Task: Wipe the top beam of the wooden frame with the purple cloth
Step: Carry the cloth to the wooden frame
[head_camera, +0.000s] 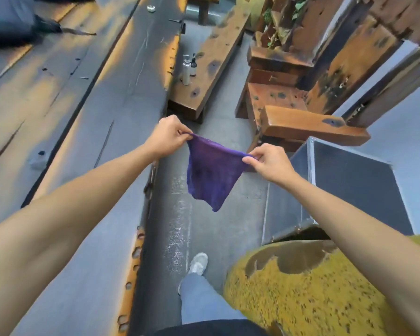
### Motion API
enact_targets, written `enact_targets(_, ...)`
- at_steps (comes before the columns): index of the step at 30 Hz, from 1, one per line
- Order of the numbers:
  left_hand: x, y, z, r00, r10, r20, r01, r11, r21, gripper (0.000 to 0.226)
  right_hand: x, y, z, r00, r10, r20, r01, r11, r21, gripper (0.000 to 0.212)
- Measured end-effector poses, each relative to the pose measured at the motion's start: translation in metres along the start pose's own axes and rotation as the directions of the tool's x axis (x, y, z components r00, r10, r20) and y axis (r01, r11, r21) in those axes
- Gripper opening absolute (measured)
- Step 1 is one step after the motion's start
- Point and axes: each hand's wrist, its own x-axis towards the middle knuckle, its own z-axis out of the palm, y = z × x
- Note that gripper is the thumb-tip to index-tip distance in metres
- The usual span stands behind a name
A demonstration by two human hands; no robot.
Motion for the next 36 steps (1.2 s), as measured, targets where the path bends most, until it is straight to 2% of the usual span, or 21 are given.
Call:
enact_targets(2, 0.032, -0.008, 0.004, 0.999, -0.031, 0.005, 0.031, 0.999, -0.033, 0.017, 0.037, 0.014, 0.002, 1.0, -0.001, 0.016, 0.001, 1.0, 0.019, 0.025)
enact_targets(7, 0.121, -0.027, 0.004, 0.988, -0.066, 0.142, 0.078, 0.994, -0.076, 0.016, 0.135, 0.046, -0.003, 0.997, -0.011, 0.077, 0.007, 0.999, 0.046, 0.027)
enact_targets(10, 0.172, -0.034, 0.01, 0.988, -0.084, 0.128, 0.098, 0.989, -0.107, 0.016, 0.191, 0.061, -0.005, 0.999, -0.002, 0.037, -0.001, 0.996, 0.092, 0.021)
enact_targets(12, 0.211, -0.04, 0.014, 0.987, -0.098, 0.126, 0.113, 0.986, -0.121, 0.015, 0.228, 0.069, -0.007, 0.999, 0.03, 0.045, -0.038, 0.981, 0.19, 0.015)
enact_targets(14, 0.252, -0.049, 0.018, 0.988, -0.102, 0.118, 0.118, 0.983, -0.138, 0.015, 0.266, 0.081, -0.008, 0.996, 0.062, 0.057, -0.077, 0.948, 0.309, 0.018)
enact_targets(17, 0.314, -0.061, 0.025, 0.99, -0.098, 0.104, 0.113, 0.982, -0.148, 0.013, 0.323, 0.098, -0.011, 0.998, 0.064, -0.011, -0.058, 0.953, 0.297, 0.014)
enact_targets(22, 0.445, -0.09, 0.04, 0.991, -0.06, 0.123, 0.075, 0.989, -0.127, 0.012, 0.443, 0.135, -0.017, 0.988, 0.139, -0.069, -0.112, 0.947, 0.301, 0.011)
enact_targets(26, 0.541, -0.106, 0.041, 0.988, -0.016, 0.156, 0.036, 0.991, -0.13, 0.011, 0.524, 0.162, -0.032, 0.982, 0.183, -0.056, -0.15, 0.919, 0.365, 0.013)
enact_targets(29, 0.621, -0.112, 0.039, 0.978, 0.032, 0.205, -0.003, 0.99, -0.144, 0.02, 0.583, 0.18, -0.05, 0.971, 0.224, -0.084, -0.175, 0.905, 0.387, 0.022)
enact_targets(32, 0.696, -0.115, 0.042, 0.973, 0.069, 0.22, -0.032, 0.985, -0.167, 0.015, 0.636, 0.199, -0.061, 0.954, 0.281, -0.1, -0.206, 0.863, 0.462, 0.02)
enact_targets(36, 0.78, -0.112, 0.054, 0.969, 0.1, 0.225, -0.065, 0.986, -0.155, 0.01, 0.693, 0.226, -0.082, 0.941, 0.312, -0.127, -0.235, 0.879, 0.415, 0.021)
